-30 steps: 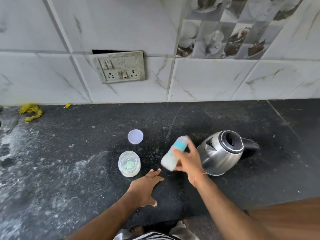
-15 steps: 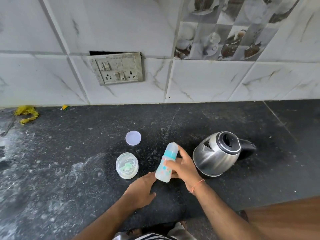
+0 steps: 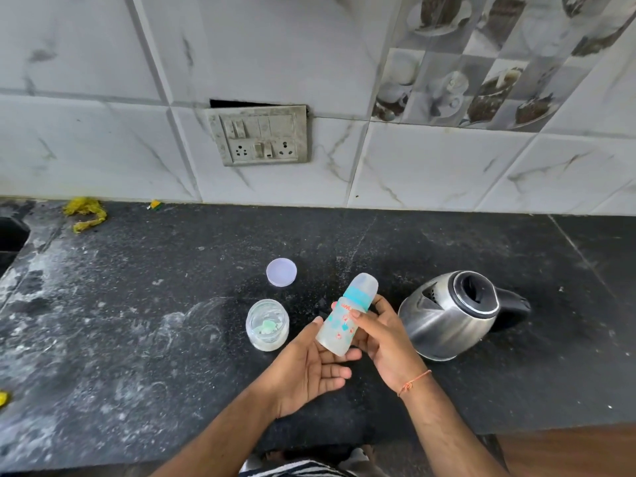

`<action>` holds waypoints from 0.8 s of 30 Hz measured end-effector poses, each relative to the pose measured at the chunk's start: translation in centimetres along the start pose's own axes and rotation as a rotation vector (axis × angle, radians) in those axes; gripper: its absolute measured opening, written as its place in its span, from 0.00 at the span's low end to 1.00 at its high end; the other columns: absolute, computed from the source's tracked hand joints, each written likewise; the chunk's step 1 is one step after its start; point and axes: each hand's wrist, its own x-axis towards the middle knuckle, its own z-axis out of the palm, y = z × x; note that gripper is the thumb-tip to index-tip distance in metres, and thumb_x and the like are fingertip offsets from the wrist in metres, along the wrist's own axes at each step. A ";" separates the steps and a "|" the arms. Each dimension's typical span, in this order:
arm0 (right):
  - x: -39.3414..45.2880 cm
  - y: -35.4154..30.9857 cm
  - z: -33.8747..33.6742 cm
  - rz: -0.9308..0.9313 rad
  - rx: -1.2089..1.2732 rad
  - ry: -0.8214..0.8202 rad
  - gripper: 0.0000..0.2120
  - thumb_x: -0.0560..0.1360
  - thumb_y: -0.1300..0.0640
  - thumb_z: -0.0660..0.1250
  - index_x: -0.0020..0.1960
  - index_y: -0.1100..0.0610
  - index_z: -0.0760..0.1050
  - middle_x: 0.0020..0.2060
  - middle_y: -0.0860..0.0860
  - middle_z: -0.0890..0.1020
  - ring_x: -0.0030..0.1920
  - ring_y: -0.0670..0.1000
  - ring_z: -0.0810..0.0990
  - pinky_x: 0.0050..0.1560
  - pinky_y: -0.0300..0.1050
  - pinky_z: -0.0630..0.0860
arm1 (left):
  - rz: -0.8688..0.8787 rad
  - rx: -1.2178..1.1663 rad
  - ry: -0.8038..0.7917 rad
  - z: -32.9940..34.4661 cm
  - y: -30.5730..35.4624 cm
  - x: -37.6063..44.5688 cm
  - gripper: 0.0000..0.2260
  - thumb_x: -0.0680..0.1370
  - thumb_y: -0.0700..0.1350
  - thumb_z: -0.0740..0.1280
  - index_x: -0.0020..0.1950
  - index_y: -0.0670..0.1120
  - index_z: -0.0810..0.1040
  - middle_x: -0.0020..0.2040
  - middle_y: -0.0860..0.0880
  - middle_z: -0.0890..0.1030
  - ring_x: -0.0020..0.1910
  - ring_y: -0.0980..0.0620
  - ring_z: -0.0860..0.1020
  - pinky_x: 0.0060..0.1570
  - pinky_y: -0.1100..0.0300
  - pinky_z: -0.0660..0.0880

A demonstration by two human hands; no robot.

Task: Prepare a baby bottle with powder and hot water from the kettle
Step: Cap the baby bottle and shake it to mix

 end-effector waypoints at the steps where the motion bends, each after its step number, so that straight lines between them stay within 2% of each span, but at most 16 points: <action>1: -0.1 -0.1 -0.1 0.007 0.011 -0.005 0.25 0.79 0.59 0.74 0.74 0.61 0.71 0.65 0.63 0.86 0.68 0.64 0.84 0.69 0.64 0.77 | 0.021 -0.007 -0.005 0.0 0.0 0.0 0.32 0.86 0.66 0.57 0.69 0.42 0.86 0.63 0.37 0.85 0.44 0.49 0.85 0.47 0.57 0.85; 5: -0.5 -0.5 0.0 0.007 -0.048 -0.014 0.24 0.79 0.53 0.72 0.74 0.57 0.76 0.66 0.60 0.86 0.66 0.60 0.85 0.64 0.58 0.82 | 0.168 0.044 0.039 -0.1 0.3 -0.5 0.28 0.84 0.61 0.63 0.73 0.40 0.79 0.59 0.37 0.86 0.47 0.49 0.85 0.50 0.57 0.85; 7: -0.6 -0.4 0.1 0.006 -0.070 -0.002 0.24 0.79 0.50 0.72 0.73 0.54 0.78 0.66 0.58 0.86 0.66 0.59 0.85 0.66 0.62 0.82 | 0.246 0.069 0.088 0.1 0.3 -0.6 0.27 0.83 0.59 0.68 0.72 0.39 0.79 0.59 0.36 0.86 0.51 0.47 0.86 0.52 0.56 0.85; 10: -0.9 -0.2 0.4 0.012 -0.090 0.023 0.25 0.79 0.46 0.72 0.74 0.52 0.78 0.66 0.55 0.86 0.70 0.61 0.83 0.72 0.70 0.77 | 0.354 0.107 0.194 0.2 -0.1 -0.8 0.27 0.79 0.58 0.77 0.68 0.39 0.79 0.60 0.38 0.87 0.54 0.48 0.86 0.52 0.56 0.84; 13: -1.2 -0.2 1.1 0.006 -0.129 0.015 0.27 0.77 0.44 0.74 0.73 0.52 0.77 0.65 0.53 0.87 0.69 0.57 0.84 0.71 0.70 0.78 | 0.482 0.239 0.293 0.2 -0.3 -1.1 0.31 0.69 0.56 0.84 0.64 0.42 0.81 0.60 0.43 0.88 0.54 0.49 0.86 0.52 0.57 0.83; 15: -1.2 -0.3 1.7 -0.008 -0.155 0.017 0.23 0.78 0.48 0.75 0.71 0.52 0.78 0.62 0.51 0.88 0.66 0.54 0.86 0.69 0.67 0.80 | 0.548 0.298 0.350 0.3 -0.6 -1.2 0.29 0.68 0.50 0.87 0.64 0.43 0.81 0.58 0.46 0.88 0.54 0.48 0.86 0.52 0.57 0.84; 17: -1.2 -0.3 2.1 -0.009 -0.121 0.036 0.21 0.78 0.53 0.75 0.70 0.55 0.79 0.61 0.53 0.89 0.64 0.55 0.87 0.65 0.62 0.83 | 0.561 0.339 0.390 0.5 -0.7 -1.2 0.29 0.67 0.49 0.87 0.64 0.44 0.81 0.57 0.48 0.88 0.53 0.49 0.87 0.52 0.57 0.84; 20: -1.1 -0.3 2.1 -0.012 -0.064 0.043 0.23 0.76 0.53 0.75 0.69 0.58 0.81 0.60 0.59 0.89 0.62 0.59 0.88 0.60 0.57 0.83 | 0.479 0.404 0.366 0.9 -0.8 -1.3 0.30 0.70 0.55 0.87 0.66 0.48 0.79 0.60 0.46 0.87 0.55 0.49 0.87 0.53 0.56 0.84; 22: -1.0 -0.3 1.8 -0.015 -0.031 0.053 0.20 0.77 0.53 0.78 0.68 0.57 0.82 0.60 0.60 0.88 0.59 0.59 0.87 0.58 0.56 0.83 | 0.371 0.392 0.299 1.1 -0.7 -1.7 0.23 0.79 0.58 0.78 0.69 0.49 0.78 0.62 0.44 0.87 0.58 0.46 0.88 0.58 0.51 0.84; 24: -0.9 -0.3 1.4 -0.007 -0.003 0.057 0.20 0.77 0.53 0.76 0.68 0.56 0.82 0.61 0.60 0.88 0.59 0.57 0.86 0.57 0.55 0.82 | 0.286 0.282 0.223 1.2 -0.8 -2.0 0.16 0.88 0.54 0.66 0.70 0.46 0.79 0.62 0.41 0.87 0.60 0.41 0.88 0.65 0.45 0.83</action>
